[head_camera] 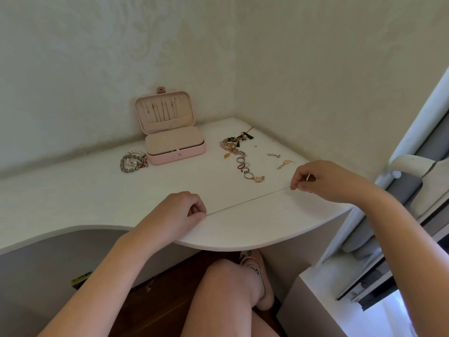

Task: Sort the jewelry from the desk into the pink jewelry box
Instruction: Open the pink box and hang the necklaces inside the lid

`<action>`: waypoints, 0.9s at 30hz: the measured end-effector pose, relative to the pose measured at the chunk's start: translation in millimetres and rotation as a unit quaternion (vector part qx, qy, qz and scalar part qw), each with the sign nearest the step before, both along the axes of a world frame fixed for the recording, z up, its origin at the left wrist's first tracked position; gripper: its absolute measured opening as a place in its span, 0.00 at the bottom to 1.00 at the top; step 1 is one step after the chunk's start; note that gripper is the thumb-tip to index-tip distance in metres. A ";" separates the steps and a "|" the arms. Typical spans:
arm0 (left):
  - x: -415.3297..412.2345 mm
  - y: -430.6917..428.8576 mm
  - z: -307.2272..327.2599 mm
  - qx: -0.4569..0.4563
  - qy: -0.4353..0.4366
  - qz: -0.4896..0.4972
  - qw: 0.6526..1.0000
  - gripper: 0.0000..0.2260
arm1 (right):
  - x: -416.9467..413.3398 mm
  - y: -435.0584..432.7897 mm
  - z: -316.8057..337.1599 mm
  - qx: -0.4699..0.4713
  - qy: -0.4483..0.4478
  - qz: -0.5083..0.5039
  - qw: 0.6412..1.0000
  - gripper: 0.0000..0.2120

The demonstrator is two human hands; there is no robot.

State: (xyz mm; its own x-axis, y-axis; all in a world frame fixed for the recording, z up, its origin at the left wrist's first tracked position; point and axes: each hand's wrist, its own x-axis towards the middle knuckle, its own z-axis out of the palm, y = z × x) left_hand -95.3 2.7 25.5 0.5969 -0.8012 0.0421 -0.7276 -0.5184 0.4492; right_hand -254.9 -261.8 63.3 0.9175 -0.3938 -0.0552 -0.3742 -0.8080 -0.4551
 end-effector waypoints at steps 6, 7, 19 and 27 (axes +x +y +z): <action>-3.2 4.7 2.9 -0.009 0.045 -0.003 0.999 0.02 | -0.4 -0.8 -7.7 -0.007 0.037 -0.001 0.999 0.11; -3.4 5.5 3.0 -0.015 0.059 -0.002 0.998 0.02 | -0.4 -0.9 -9.0 -0.006 0.040 -0.001 0.999 0.11; 12.9 12.3 23.7 -0.073 0.309 -0.042 0.947 0.05 | 6.7 10.0 -17.4 0.010 0.051 0.013 0.999 0.07; 11.4 14.5 60.2 -0.119 0.383 -0.121 0.908 0.08 | 40.1 88.3 -9.1 0.358 -0.093 0.148 0.917 0.09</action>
State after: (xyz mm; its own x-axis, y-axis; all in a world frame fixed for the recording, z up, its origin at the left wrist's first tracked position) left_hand -83.8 17.2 85.6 0.3319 -0.9354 -0.1219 -0.2351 -0.2072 0.9496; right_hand -214.7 -173.6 54.2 0.9982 -0.0502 -0.0338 -0.0486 -0.3303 -0.9426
